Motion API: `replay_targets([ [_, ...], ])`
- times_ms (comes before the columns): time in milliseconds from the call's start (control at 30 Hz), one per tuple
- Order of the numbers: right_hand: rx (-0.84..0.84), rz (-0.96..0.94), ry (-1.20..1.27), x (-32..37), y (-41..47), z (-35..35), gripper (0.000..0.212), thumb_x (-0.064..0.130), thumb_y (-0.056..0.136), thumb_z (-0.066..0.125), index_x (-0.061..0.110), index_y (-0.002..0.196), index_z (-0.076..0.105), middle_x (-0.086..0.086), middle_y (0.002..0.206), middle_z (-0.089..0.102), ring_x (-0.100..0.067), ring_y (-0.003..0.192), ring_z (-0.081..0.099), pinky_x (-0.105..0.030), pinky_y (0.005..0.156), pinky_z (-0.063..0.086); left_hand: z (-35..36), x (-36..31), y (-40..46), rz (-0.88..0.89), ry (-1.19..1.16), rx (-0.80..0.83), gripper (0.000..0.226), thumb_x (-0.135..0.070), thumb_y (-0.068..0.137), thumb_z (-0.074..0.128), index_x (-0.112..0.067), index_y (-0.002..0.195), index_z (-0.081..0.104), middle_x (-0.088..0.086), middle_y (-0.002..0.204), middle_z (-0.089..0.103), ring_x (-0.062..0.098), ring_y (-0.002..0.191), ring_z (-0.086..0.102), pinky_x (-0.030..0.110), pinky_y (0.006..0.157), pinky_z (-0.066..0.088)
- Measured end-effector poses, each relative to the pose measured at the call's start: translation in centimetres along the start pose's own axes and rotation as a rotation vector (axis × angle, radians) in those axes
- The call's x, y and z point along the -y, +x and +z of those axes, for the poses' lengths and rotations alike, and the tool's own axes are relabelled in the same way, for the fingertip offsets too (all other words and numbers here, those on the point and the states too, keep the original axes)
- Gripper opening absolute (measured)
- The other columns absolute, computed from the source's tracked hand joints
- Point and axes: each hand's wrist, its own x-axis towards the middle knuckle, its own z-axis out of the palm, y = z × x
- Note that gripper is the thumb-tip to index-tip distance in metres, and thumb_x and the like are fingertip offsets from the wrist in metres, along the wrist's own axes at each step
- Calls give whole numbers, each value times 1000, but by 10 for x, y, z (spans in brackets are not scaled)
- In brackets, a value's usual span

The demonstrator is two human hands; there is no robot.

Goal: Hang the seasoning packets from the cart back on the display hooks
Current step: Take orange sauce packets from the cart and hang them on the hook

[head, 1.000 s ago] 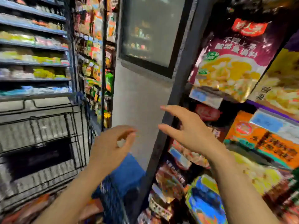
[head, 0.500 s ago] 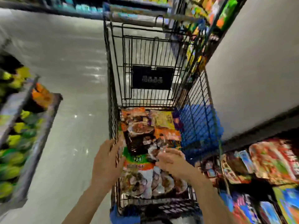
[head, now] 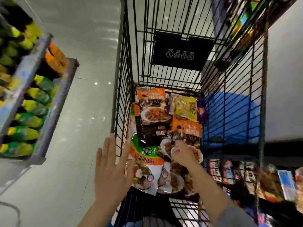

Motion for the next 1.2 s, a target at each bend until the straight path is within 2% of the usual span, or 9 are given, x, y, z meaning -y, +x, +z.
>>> replay_targets([
  [100, -20, -101, -241, 2, 60, -21, 55, 30, 92, 53, 13, 139, 33, -13, 138, 43, -32, 123, 43, -40, 96, 43, 4, 1, 0, 8, 47, -28, 57, -39, 87, 44, -20, 140, 38, 18, 154, 17, 33, 142, 18, 49, 112, 20],
  [233, 139, -317, -854, 14, 125, -31, 63, 45, 88, 52, 28, 143, 27, -6, 156, 14, -30, 143, 9, -56, 112, 20, 6, 1, 1, -10, 80, -58, 56, -36, 86, 48, -21, 139, 39, 18, 153, 18, 33, 141, 20, 52, 111, 24],
  [400, 174, -566, -1557, 12, 138, -19, 49, 31, 94, 43, 31, 141, 32, 0, 143, 39, -25, 137, 25, -69, 107, -2, 7, 0, -1, -5, 76, -76, 56, -36, 86, 50, -21, 139, 39, 15, 154, 16, 33, 141, 20, 54, 109, 26],
  [567, 242, -575, -1701, 14, 133, -21, 49, 21, 94, 47, 28, 141, 33, -3, 146, 33, -26, 134, 27, -63, 110, 8, 8, -2, -4, -11, 52, -94, 56, -38, 86, 51, -21, 139, 39, 15, 154, 18, 33, 141, 21, 53, 110, 26],
  [700, 296, -666, -1627, 19, 106, -31, 46, 17, 91, 51, 24, 136, 43, -7, 143, 42, -29, 137, 28, -55, 112, 2, 8, -2, -5, -12, 16, -92, 57, -39, 86, 52, -20, 138, 41, 15, 153, 19, 33, 141, 21, 53, 110, 25],
  [800, 324, -847, -1522, 20, 75, -20, 36, 9, 91, 49, 16, 126, 52, -7, 126, 58, -29, 125, 45, -45, 112, 12, 9, -1, -5, -3, -16, -100, 55, -38, 86, 53, -18, 137, 43, 18, 152, 21, 34, 141, 22, 54, 110, 26],
  [933, 361, -1097, -1595, 21, 42, 37, 27, 10, 81, 62, 25, 104, 62, 4, 104, 68, -18, 106, 59, -45, 114, 16, 7, -2, -3, -2, -41, -102, 53, -38, 88, 52, -15, 135, 47, 20, 152, 21, 34, 141, 20, 53, 111, 25],
  [1067, 369, -1220, -1561, 30, 24, 79, 33, 18, 88, 57, 26, 120, 55, 2, 128, 57, -21, 130, 39, -52, 116, -1, 6, -2, -4, -2, -30, -72, 53, -36, 87, 53, -16, 136, 47, 19, 153, 17, 33, 142, 18, 53, 110, 25],
  [1200, 362, -1095, -1436, 29, 29, 76, 66, 36, 90, 54, 28, 146, 21, -3, 157, 14, -23, 145, 3, -60, 108, -16, 7, -2, -5, -2, -33, -73, 54, -34, 85, 58, -17, 135, 48, 20, 153, 18, 34, 142, 17, 54, 109, 27],
])
